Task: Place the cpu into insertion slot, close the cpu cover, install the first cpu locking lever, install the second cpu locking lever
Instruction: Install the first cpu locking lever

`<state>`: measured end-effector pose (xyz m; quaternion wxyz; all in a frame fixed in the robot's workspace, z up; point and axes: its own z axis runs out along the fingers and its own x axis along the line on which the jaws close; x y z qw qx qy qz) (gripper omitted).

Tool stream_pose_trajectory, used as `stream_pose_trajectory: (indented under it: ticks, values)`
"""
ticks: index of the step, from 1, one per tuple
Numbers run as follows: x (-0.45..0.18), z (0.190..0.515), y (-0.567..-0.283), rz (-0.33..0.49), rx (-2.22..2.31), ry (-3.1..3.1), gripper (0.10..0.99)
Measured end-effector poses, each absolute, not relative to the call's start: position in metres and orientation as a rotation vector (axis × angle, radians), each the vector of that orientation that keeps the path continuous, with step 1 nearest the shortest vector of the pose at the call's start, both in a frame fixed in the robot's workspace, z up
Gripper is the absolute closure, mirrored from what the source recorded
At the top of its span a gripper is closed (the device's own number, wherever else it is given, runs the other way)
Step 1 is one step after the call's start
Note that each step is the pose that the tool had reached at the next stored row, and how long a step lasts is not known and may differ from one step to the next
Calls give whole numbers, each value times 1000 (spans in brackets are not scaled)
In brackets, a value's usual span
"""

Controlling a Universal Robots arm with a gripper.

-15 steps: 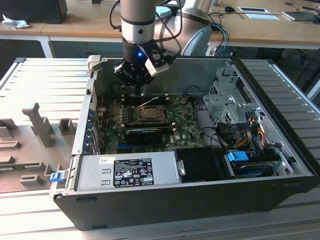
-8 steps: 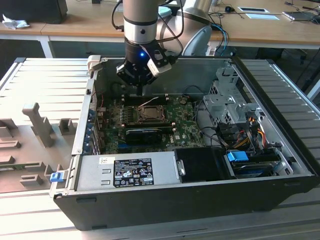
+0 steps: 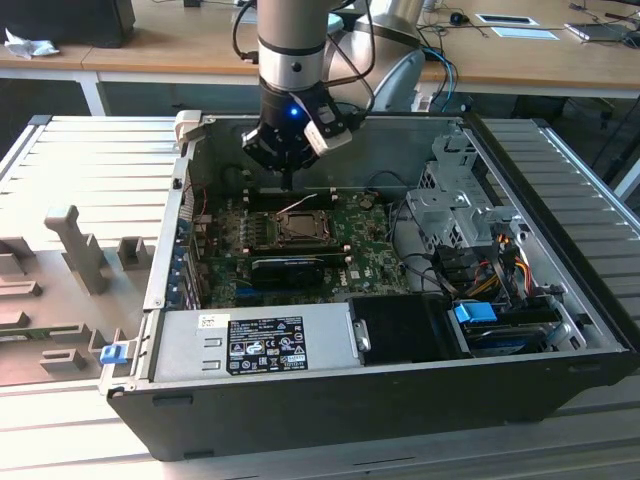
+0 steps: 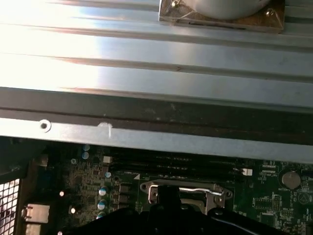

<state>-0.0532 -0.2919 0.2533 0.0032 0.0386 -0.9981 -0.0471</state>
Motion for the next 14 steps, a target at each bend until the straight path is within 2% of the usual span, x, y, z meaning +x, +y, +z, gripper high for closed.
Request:
stream_pose_trajectory:
  ticks: [14]
  values:
    - [-48, 247, -292, -148, 120, -3140, 980]
